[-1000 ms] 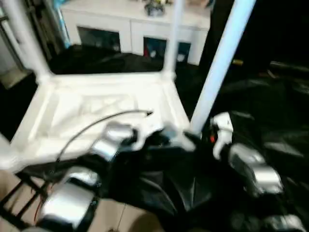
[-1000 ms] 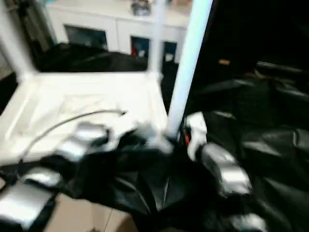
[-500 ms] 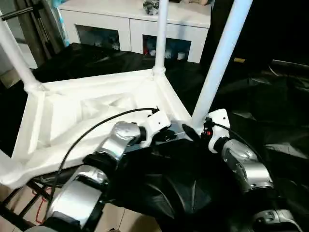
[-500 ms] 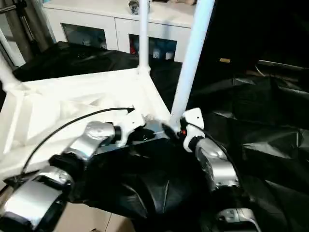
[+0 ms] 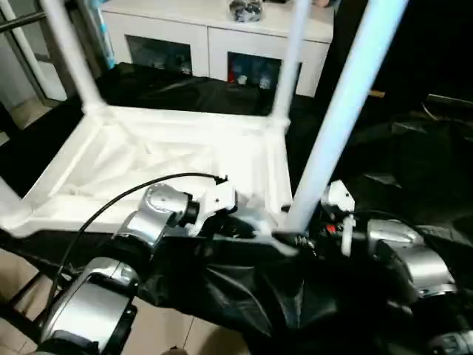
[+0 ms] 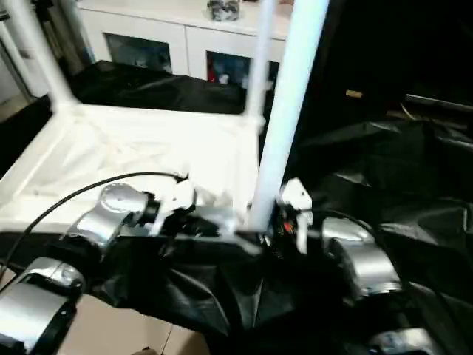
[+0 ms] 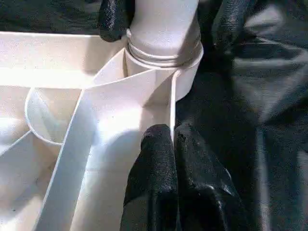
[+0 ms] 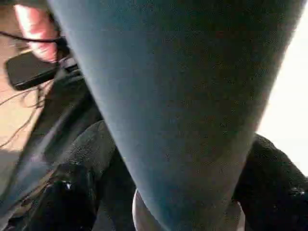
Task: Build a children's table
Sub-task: Rotate leg to tighten
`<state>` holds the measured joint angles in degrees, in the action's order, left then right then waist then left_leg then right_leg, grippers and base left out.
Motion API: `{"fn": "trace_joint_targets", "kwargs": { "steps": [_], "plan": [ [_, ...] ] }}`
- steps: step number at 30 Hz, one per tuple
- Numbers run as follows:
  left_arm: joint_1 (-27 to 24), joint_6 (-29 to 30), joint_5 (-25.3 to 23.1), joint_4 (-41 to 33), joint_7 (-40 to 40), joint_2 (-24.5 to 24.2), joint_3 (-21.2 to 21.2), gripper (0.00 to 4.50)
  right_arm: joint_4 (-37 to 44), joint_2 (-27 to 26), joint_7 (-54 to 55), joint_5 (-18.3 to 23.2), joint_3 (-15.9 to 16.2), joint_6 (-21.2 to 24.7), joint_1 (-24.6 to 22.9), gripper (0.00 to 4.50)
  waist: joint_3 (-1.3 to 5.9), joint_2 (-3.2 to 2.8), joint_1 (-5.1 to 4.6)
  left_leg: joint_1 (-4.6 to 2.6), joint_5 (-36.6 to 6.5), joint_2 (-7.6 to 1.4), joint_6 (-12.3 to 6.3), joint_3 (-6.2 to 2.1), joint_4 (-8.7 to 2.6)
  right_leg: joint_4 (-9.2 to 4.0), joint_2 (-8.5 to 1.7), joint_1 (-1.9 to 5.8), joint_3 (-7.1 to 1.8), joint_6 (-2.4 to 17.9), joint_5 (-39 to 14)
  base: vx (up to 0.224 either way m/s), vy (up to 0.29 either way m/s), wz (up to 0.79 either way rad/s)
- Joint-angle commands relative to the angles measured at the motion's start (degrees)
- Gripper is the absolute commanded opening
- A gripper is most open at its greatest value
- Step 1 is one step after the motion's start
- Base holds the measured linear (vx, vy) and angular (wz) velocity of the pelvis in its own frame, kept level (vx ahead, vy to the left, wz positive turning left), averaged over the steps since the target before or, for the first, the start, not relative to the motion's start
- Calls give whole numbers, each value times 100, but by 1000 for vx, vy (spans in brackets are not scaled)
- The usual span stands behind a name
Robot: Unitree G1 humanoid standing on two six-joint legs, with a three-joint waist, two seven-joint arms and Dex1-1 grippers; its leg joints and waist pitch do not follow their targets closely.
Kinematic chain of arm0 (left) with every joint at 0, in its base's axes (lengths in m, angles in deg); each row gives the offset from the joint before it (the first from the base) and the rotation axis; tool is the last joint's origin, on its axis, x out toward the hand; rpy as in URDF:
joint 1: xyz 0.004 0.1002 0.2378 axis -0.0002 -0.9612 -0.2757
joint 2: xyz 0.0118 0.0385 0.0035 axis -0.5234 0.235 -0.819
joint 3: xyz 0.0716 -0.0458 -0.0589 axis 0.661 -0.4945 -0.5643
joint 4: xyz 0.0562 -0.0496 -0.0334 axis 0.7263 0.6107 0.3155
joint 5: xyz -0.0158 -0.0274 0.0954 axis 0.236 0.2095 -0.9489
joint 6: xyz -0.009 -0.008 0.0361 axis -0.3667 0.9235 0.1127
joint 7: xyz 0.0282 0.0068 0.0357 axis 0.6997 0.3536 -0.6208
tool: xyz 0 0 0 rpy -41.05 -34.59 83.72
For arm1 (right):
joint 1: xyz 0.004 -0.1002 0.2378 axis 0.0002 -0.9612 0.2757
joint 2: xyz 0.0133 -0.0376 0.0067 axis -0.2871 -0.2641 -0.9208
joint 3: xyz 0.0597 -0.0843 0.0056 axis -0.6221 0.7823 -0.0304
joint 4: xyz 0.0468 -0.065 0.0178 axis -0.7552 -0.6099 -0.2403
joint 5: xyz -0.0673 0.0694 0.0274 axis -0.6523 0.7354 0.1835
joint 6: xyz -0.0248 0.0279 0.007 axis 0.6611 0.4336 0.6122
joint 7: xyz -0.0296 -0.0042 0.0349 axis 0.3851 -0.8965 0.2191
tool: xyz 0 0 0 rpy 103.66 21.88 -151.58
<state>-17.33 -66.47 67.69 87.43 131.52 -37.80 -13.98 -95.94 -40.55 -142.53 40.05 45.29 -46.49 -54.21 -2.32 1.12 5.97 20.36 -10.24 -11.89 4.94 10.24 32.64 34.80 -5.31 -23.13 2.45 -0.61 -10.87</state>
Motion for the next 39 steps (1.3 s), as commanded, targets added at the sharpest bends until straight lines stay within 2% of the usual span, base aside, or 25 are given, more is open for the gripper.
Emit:
{"fn": "trace_joint_targets", "kwargs": {
  "steps": [1, 2, 5, 10, 14, 17, 20, 21, 23, 24, 25, 26, 27, 29, 30, 32, 34, 35, 36, 37, 38, 39],
  "plan": [
    [-8, -17, 137, -91, 196, 22, 29, 0, 30, 44, -254, -24, 250, 162, -48, 351, 294, 72, 10, -2, -1269, -121, -351, 36, -348, -417, -235, 287, -163, 1335, -1077, 0, 0, 0],
    [-5, -10, 143, -94, 227, 14, 28, 0, 5, 49, -260, -52, 269, 132, -38, 341, 301, 95, 13, -3, -1233, -124, -339, 36, -345, -413, -239, 288, -164, 1330, -1054, 0, 0, 0],
    [5, -4, 157, -85, 265, 5, 5, 0, 15, 49, -307, -62, 351, 151, -27, 305, 302, 76, 14, -2, -1166, -122, -332, 35, -344, -400, -234, 285, -163, 1346, -941, 0, 0, 0],
    [-21, 16, 168, -106, 285, 11, 7, 0, 70, 28, -379, -32, 391, 241, -62, 271, 302, 77, 33, -4, -1153, -119, -335, 38, -339, -398, -233, 288, -162, 1356, -913, 0, 0, 0],
    [21, -84, 95, 9, -184, 104, -83, 0, 93, -111, -189, -3, 344, 242, -181, 245, 292, 83, 38, -1, -1227, -118, -307, 36, -346, -415, -241, 283, -165, 1302, -1059, 0, 0, 0],
    [70, -111, 21, 92, -493, 147, -119, 0, 52, -207, 23, -6, 275, 233, -207, 233, 280, 83, 36, -6, -1354, -118, -234, 20, -372, -449, -245, 273, -167, 1175, -1393, 0, 0, 0],
    [184, -11, -209, 269, -1282, 259, -135, 0, -295, -574, 1062, -189, -25, 155, -149, 226, 255, 89, 2, -14, -1603, -103, -124, 5, -402, -504, -253, 240, -173, 1017, -1904, 0, 0, 0],
    [185, -10, -211, 271, -1288, 260, -135, 0, -299, -578, 1072, -191, -27, 153, -148, 222, 249, 106, -27, -22, -1776, -90, -7, -25, -419, -545, -260, 232, -165, 838, -2387, 0, 0, 0],
    [265, 125, -286, 388, -1836, 421, -183, 0, -677, -897, 1887, -360, -192, 108, -33, 218, 257, 64, -51, -29, -1811, -88, 20, -35, -428, -562, -259, 228, -174, 793, -2436, 0, 0, 0],
    [265, 125, -286, 388, -1836, 421, -183, 0, -677, -897, 1887, -360, -192, 108, -33, 213, 253, 73, -106, -37, -1918, -80, 81, -41, -435, -571, -245, 201, -165, 784, -2491, 0, 0, 0],
    [290, 174, -300, 420, -2006, 487, -201, 0, -809, -1015, 2182, -415, -248, 110, 11, 210, 258, 87, -132, -18, -1910, -74, 80, -54, -440, -573, -244, 229, -158, 742, -2533, 0, 0, 0],
    [290, 174, -300, 420, -2006, 487, -201, 0, -809, -1015, 2182, -415, -248, 110, 11, 210, 261, 87, -138, -32, -1925, -82, 56, -51, -436, -586, -240, 214, -163, 740, -2474, 0, 0, 0],
    [328, 240, -337, 461, -2265, 592, -208, 0, -956, -1188, 2590, -484, -318, 117, 77, 205, 259, 52, -139, -41, -1928, -82, 68, -49, -437, -579, -239, 201, -170, 768, -2421, 0, 0, 0],
    [392, 331, -408, 541, -2740, 762, -219, 0, -1132, -1416, 3142, -605, -376, 121, 166, 205, 265, 74, -187, -30, -2006, -68, 97, -57, -440, -579, -226, 212, -154, 775, -2423, 0, 0, 0],
    [425, 396, -441, 584, -3007, 874, -228, 0, -1261, -1556, 3526, -688, -416, 141, 237, 205, 264, 37, -206, -47, -2007, -77, 110, -42, -436, -584, -217, 182, -172, 820, -2290, 0, 0, 0],
    [486, 493, -475, 670, -3542, 1182, -250, 0, -1597, -1877, 4264, -911, -463, 17, 433, 205, 260, 36, -258, -37, -2086, -66, 171, -56, -445, -570, -212, 183, -162, 837, -2320, 0, 0, 0],
    [488, 488, -470, 674, -3581, 1229, -247, 0, -1629, -1921, 4307, -946, -451, -37, 453, 205, 279, 24, -265, -54, -2099, -61, 164, -55, -433, -590, -215, 193, -160, 828, -2289, 0, 0, 0],
    [487, 472, -464, 676, -3601, 1270, -240, 0, -1645, -1955, 4300, -977, -431, -109, 465, 205, 286, 28, -264, -25, -1975, -63, 62, -47, -434, -569, -204, 223, -167, 886, -1958, 0, 0, 0],
    [481, 459, -450, 672, -3557, 1306, -228, 0, -1663, -1993, 4297, -973, -449, -152, 480, 205, 281, 35, -269, -13, -1965, -57, 26, -42, -436, -569, -196, 229, -162, 893, -1916, 0, 0, 0],
    [477, 450, -443, 671, -3530, 1324, -222, 0, -1679, -2017, 4308, -967, -471, -166, 491, 253, 287, 30, -261, -16, -1945, -55, -22, -33, -430, -572, -203, 228, -166, 907, -1879, 0, 0, 0],
    [444, 385, -428, 632, -3384, 1305, -210, 0, -1624, -1996, 4150, -911, -474, -156, 487, 266, 294, 6, -255, -16, -1877, -58, -41, -36, -431, -560, -203, 243, -166, 934, -1772, 0, 0, 0],
    [406, 285, -404, 586, -3207, 1275, -195, 0, -1558, -1944, 3968, -896, -434, -201, 477, 266, 292, 10, -259, -18, -1851, -63, -62, -28, -430, -558, -198, 240, -168, 968, -1669, 0, 0, 0]
  ]
}}
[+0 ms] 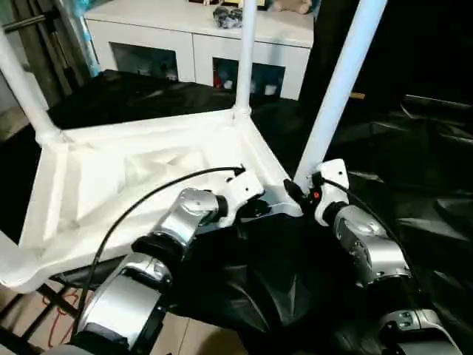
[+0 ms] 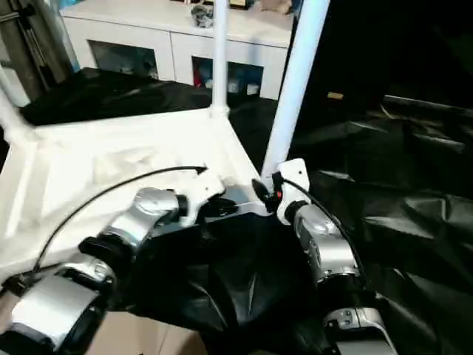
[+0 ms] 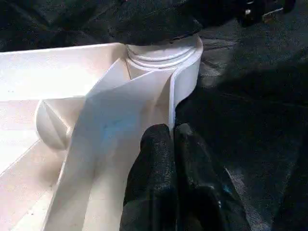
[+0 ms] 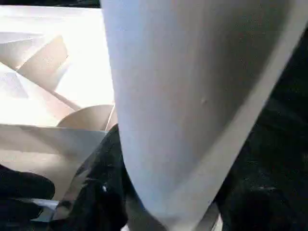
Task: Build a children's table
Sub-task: Rotate leg to tighten
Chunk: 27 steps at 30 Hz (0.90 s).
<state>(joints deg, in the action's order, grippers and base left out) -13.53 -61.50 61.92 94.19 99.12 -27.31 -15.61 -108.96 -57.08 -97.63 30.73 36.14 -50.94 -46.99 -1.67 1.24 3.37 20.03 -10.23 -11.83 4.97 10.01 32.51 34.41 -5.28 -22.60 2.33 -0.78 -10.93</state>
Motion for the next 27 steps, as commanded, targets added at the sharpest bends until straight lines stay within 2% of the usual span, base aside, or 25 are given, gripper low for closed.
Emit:
{"fn": "trace_joint_targets", "kwargs": {
  "steps": [1, 2, 5, 6, 8, 9, 12, 13, 14, 16, 17, 18, 21, 27],
  "plan": [
    [26, -215, 173, -92, 38, 226, -32, 0, -255, -289, -527, 36, 482, 243, -246, 271, 227, -2, 2, 15, -1853, -69, -65, -5, -418, -519, -201, 187, -157, 985, -1662, 0, 0, 0],
    [-4, -263, 188, -129, 150, 194, -24, 0, -197, -233, -683, 32, 529, 196, -258, 301, 230, -5, 4, 20, -1853, -71, -79, -5, -420, -516, -205, 198, -154, 1008, -1628, 0, 0, 0],
    [-95, -354, 249, -226, 530, 40, -9, 0, -37, 51, -1456, 160, 633, 75, -264, 301, 236, 8, 18, 20, -1803, -72, -167, 7, -407, -515, -213, 219, -155, 1042, -1544, 0, 0, 0],
    [-126, -440, 263, -255, 683, -19, 14, 0, 12, 172, -1692, 155, 693, -38, -288, 301, 242, 33, 24, 37, -1668, -75, -242, 12, -399, -501, -219, 232, -156, 1087, -1424, 0, 0, 0],
    [-185, -479, 313, -317, 968, -123, 32, 0, 139, 381, -2171, 211, 791, -165, -348, 301, 245, 25, 37, 45, -1519, -82, -307, 21, -387, -483, -225, 244, -156, 1147, -1243, 0, 0, 0],
    [-216, -560, 323, -340, 1158, -204, 61, 0, 199, 509, -2474, 240, 852, -272, -383, 301, 246, 41, 38, 47, -1482, -81, -333, 23, -382, -480, -223, 249, -153, 1168, -1198, 0, 0, 0],
    [-234, -627, 326, -349, 1288, -261, 84, 0, 234, 592, -2683, 262, 893, -318, -406, 301, 253, 18, 42, 51, -1317, -89, -396, 25, -376, -447, -219, 255, -145, 1279, -961, 0, 0, 0],
    [-276, -726, 397, -378, 1722, -400, 105, 0, 386, 875, -3349, 315, 1075, -339, -504, 301, 253, 15, 42, 41, -1317, -95, -388, 24, -381, -444, -220, 254, -141, 1317, -941, 0, 0, 0],
    [-278, -731, 403, -380, 1752, -408, 106, 0, 397, 895, -3394, 319, 1088, -338, -511, 301, 252, 31, 73, 25, -1335, -107, -433, 33, -369, -440, -214, 264, -140, 1351, -905, 0, 0, 0],
    [-292, -735, 453, -403, 1983, -466, 94, 0, 462, 1022, -3713, 347, 1157, -290, -553, 301, 244, 10, 97, 33, -1326, -122, -468, 48, -375, -427, -207, 258, -135, 1403, -837, 0, 0, 0],
    [-298, -741, 515, -437, 2363, -569, 94, 0, 470, 1195, -4204, 364, 1228, -202, -560, 301, 248, 42, 116, 23, -1345, -134, -464, 55, -373, -425, -216, 253, -130, 1429, -858, 0, 0, 0],
    [-298, -741, 515, -437, 2363, -569, 94, 0, 470, 1195, -4204, 364, 1228, -202, -560, 301, 251, 25, 154, 11, -1311, -144, -471, 60, -368, -411, -226, 252, -135, 1473, -812, 0, 0, 0],
    [-295, -738, 532, -449, 2595, -647, 120, 0, 422, 1295, -4463, 345, 1289, -187, -534, 301, 254, 26, 195, 16, -1260, -143, -463, 66, -363, -384, -228, 253, -139, 1511, -669, 0, 0, 0],
    [-258, -761, 557, -426, 3021, -769, 121, 0, 322, 1498, -5003, 283, 1505, -195, -492, 247, 253, 39, 228, 14, -1213, -140, -446, 67, -359, -389, -242, 257, -137, 1481, -760, 0, 0, 0]
  ]
}}
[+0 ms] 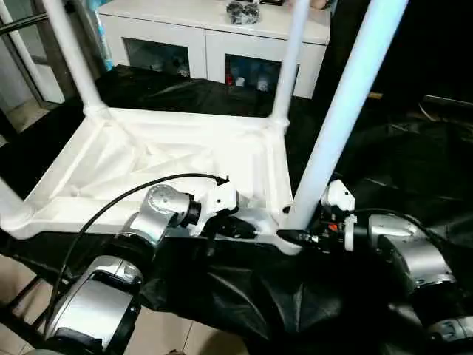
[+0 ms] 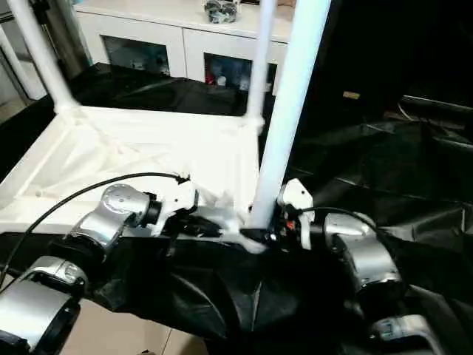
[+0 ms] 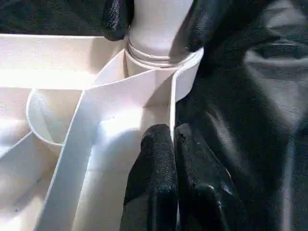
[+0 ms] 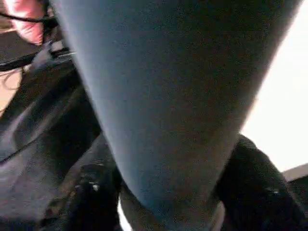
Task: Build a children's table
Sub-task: Rotate leg to tighten
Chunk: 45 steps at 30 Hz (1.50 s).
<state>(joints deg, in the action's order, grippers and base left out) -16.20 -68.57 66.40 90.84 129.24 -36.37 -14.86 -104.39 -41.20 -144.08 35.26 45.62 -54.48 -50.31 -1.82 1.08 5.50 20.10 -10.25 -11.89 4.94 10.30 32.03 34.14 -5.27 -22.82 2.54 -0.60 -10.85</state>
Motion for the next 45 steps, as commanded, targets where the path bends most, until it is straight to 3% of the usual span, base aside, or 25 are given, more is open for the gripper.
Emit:
{"fn": "trace_joint_targets", "kwargs": {
  "steps": [1, 5, 10, 11, 12, 14, 17, 18, 21, 22, 27, 29, 31, 34, 37, 39, 40, 41, 45],
  "plan": [
    [16, -49, 111, -83, 69, 130, 42, 0, -144, -78, -433, -181, 570, 163, -161, 236, 267, 53, 15, 6, -1221, -136, -439, 38, -311, -362, -242, 275, -158, 1467, -768, 0, 0, 0],
    [32, -51, 86, -54, 66, 117, 46, 0, -168, -85, -506, -171, 566, 213, -159, 224, 262, 54, 20, 6, -1240, -133, -411, 34, -316, -365, -241, 275, -156, 1456, -806, 0, 0, 0],
    [101, -68, -86, 95, -593, 200, 2, 0, -166, -272, -213, -30, 407, 337, -234, 216, 253, 50, 20, 4, -1332, -134, -361, 29, -330, -384, -237, 271, -154, 1405, -952, 0, 0, 0],
    [121, -55, -118, 126, -730, 221, -13, 0, -176, -334, -98, -12, 347, 328, -244, 216, 244, 52, 19, 9, -1379, -131, -354, 29, -337, -396, -236, 269, -154, 1378, -1056, 0, 0, 0],
    [159, -4, -171, 172, -965, 255, -36, 0, -264, -453, 222, -40, 231, 294, -217, 216, 221, 37, 14, -4, -1597, -141, -268, 17, -370, -444, -253, 244, -155, 1258, -1540, 0, 0, 0],
    [212, 95, -220, 234, -1288, 317, -80, 0, -459, -643, 834, -150, 71, 243, -141, 216, 211, 44, -26, -28, -1860, -131, -111, -14, -397, -497, -276, 215, -160, 1088, -2116, 0, 0, 0],
    [308, 310, -252, 335, -1933, 526, -172, 0, -995, -1023, 2308, -469, -173, 361, 109, 210, 203, 38, -110, -12, -2018, -107, 56, -59, -421, -515, -271, 196, -157, 934, -2481, 0, 0, 0],
    [332, 369, -295, 362, -2174, 601, -171, 0, -1101, -1155, 2707, -510, -251, 433, 161, 208, 199, 40, -197, 11, -2151, -94, 145, -100, -443, -545, -265, 200, -129, 777, -2774, 0, 0, 0],
    [379, 526, -366, 421, -2618, 756, -175, 0, -1176, -1403, 3332, -534, -390, 609, 217, 204, 201, 51, -252, -48, -2365, -81, 90, -90, -416, -601, -250, 147, -135, 746, -2858, 0, 0, 0],
    [399, 569, -387, 447, -2786, 816, -189, 0, -1238, -1491, 3529, -572, -425, 626, 247, 202, 195, 51, -254, -55, -2376, -77, 48, -76, -413, -616, -243, 119, -150, 750, -2839, 0, 0, 0],
    [421, 679, -383, 455, -3129, 1081, -230, 0, -1497, -1870, 4217, -685, -500, 508, 351, 199, 199, 41, -279, -27, -2391, -75, 31, -82, -427, -614, -237, 127, -146, 746, -2711, 0, 0, 0],
    [386, 677, -364, 403, -3187, 1218, -203, 0, -1513, -2036, 4249, -688, -473, 318, 349, 255, 204, 43, -287, -23, -2393, -80, 14, -76, -427, -604, -233, 125, -154, 787, -2545, 0, 0, 0],
    [350, 630, -367, 369, -3087, 1205, -162, 0, -1458, -2008, 4078, -601, -499, 361, 326, 271, 207, 38, -288, -13, -2360, -80, -24, -73, -430, -594, -225, 144, -156, 818, -2416, 0, 0, 0],
    [254, 402, -329, 282, -2596, 1070, -80, 0, -1219, -1765, 3626, -602, -394, 311, 259, 303, 215, 41, -280, -4, -2299, -84, -75, -61, -426, -578, -225, 162, -168, 882, -2206, 0, 0, 0],
    [159, 166, -246, 186, -2079, 928, -32, 0, -995, -1506, 2919, -482, -282, 141, 174, 313, 243, 49, -255, 14, -2013, -93, -193, -36, -401, -525, -227, 207, -179, 1046, -1629, 0, 0, 0],
    [89, 96, -187, 109, -1641, 758, 18, 0, -792, -1195, 2231, -452, -113, -143, 60, 313, 262, 67, -196, 12, -1643, -94, -371, -3, -356, -478, -234, 241, -183, 1217, -1076, 0, 0, 0],
    [65, 49, -190, 90, -1485, 672, 52, 0, -676, -1068, 1926, -414, -56, -223, 5, 313, 262, 67, -196, 12, -1643, -94, -371, -3, -356, -478, -234, 241, -183, 1217, -1076, 0, 0, 0],
    [53, 20, -196, 83, -1404, 624, 73, 0, -607, -1002, 1753, -386, -31, -256, -28, 313, 278, 60, -164, 40, -1340, -93, -482, 3, -335, -420, -237, 283, -174, 1337, -698, 0, 0, 0],
    [22, -99, -116, 64, -1015, 474, 63, 0, -168, -653, 811, -141, 146, -48, -219, 313, 282, 31, -49, 21, -918, -127, -637, 38, -297, -328, -212, 297, -152, 1566, 19, 0, 0, 0]
  ]
}}
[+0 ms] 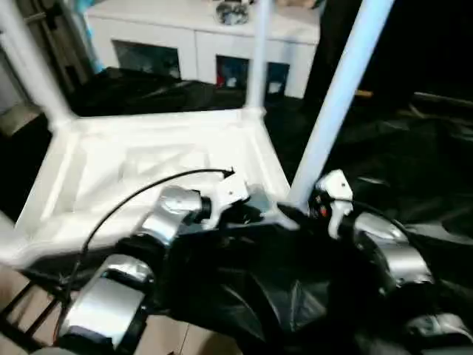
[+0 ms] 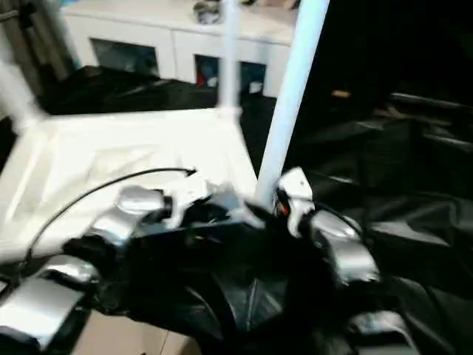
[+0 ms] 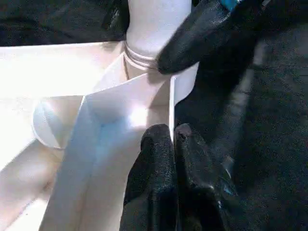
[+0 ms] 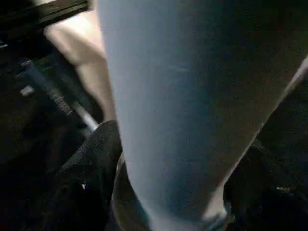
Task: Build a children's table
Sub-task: Rotate leg to tighten
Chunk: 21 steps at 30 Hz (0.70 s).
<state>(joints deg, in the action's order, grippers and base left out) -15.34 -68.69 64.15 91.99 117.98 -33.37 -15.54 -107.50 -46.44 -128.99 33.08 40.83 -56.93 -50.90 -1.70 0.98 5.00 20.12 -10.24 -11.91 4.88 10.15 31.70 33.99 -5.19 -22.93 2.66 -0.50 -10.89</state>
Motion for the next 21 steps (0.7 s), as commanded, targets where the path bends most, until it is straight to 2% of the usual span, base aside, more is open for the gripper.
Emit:
{"fn": "trace_joint_targets", "kwargs": {
  "steps": [1, 2, 4, 5, 8, 11, 15, 16, 21],
  "plan": [
    [-75, -89, 158, -68, 298, 129, 115, 0, 288, 10, -1024, 137, 706, 309, -226, 313, 266, 39, 26, 11, -955, -126, -634, 50, -270, -313, -214, 318, -152, 1569, -37, 0, 0, 0],
    [-80, -108, 171, -81, 440, 83, 108, 0, 397, 132, -1325, 183, 775, 425, -275, 313, 252, 61, 36, 10, -1075, -135, -619, 58, -274, -324, -221, 304, -157, 1567, -186, 0, 0, 0],
    [-82, -125, 186, -89, 595, 35, 103, 0, 488, 249, -1603, 221, 852, 530, -321, 313, 253, 56, 62, 1, -1174, -137, -599, 55, -278, -340, -235, 309, -158, 1533, -390, 0, 0, 0],
    [-83, -106, 202, -99, 774, -21, 111, 0, 536, 364, -1843, 230, 949, 585, -358, 298, 238, 51, 69, 0, -1277, -147, -567, 54, -293, -362, -244, 296, -163, 1505, -589, 0, 0, 0],
    [-66, -90, 219, -85, 951, -80, 127, 0, 549, 467, -2044, 161, 1073, 531, -404, 279, 224, 68, 106, -6, -1474, -153, -388, 47, -322, -408, -269, 273, -175, 1344, -1184, 0, 0, 0],
    [-37, -112, 220, -51, 1054, -121, 135, 0, 437, 471, -2139, 92, 1118, 524, -406, 266, 229, 77, 119, -9, -1465, -149, -326, 42, -325, -413, -269, 271, -178, 1280, -1281, 0, 0, 0],
    [-21, -112, 218, -14, 1088, -127, 102, 0, 249, 395, -2157, 112, 1077, 505, -408, 244, 239, 84, 122, 4, -1309, -143, -334, 45, -313, -385, -258, 276, -172, 1311, -1012, 0, 0, 0],
    [-22, -114, 217, -16, 1085, -127, 99, 0, 252, 392, -2159, 121, 1074, 513, -412, 244, 239, 55, 128, 1, -1307, -142, -334, 42, -315, -386, -262, 277, -170, 1319, -1014, 0, 0, 0],
    [-25, -53, 200, -9, 793, -63, 60, 0, 3, 197, -1965, 257, 832, 514, -390, 243, 235, 50, 124, -8, -1435, -146, -284, 41, -327, -405, -260, 273, -169, 1309, -1182, 0, 0, 0]
  ]
}}
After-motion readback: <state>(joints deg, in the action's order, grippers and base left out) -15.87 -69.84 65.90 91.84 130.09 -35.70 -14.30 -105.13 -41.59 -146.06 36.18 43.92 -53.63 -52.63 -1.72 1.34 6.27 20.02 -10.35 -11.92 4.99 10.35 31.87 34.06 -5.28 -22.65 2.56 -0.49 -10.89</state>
